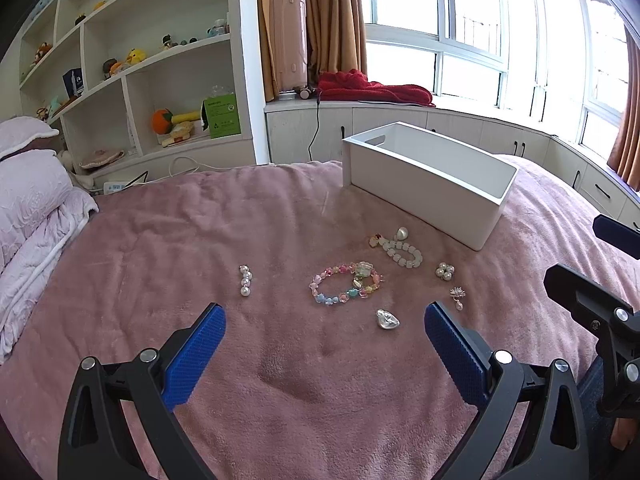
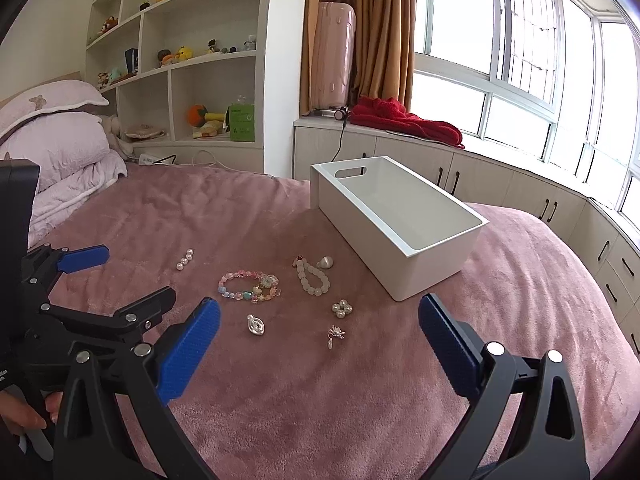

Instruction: Organize jewelry

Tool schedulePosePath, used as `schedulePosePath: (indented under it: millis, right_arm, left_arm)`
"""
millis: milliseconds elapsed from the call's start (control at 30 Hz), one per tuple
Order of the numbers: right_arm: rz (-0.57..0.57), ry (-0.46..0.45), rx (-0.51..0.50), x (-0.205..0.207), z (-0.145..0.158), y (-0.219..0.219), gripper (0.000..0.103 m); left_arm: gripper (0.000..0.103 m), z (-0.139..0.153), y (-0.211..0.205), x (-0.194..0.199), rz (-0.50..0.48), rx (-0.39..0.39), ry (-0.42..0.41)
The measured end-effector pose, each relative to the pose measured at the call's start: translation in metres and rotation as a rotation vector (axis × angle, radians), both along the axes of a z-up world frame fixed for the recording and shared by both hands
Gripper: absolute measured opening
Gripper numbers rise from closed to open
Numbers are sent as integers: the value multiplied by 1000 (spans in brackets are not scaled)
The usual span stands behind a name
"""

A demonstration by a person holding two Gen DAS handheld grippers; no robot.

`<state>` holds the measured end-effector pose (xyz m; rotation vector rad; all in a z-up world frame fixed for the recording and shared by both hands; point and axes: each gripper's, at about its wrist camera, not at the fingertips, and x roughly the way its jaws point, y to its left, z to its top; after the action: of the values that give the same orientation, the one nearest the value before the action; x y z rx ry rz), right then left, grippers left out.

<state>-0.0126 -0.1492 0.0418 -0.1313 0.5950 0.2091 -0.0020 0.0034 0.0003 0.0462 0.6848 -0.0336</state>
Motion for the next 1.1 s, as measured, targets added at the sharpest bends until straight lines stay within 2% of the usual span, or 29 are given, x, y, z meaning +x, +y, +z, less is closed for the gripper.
schedulePosePath:
  millis: [1100]
  right_arm:
    - [2,6,-6,-2,-2,0,98]
  left_arm:
    - [101,-1,0,0,0,-1,4]
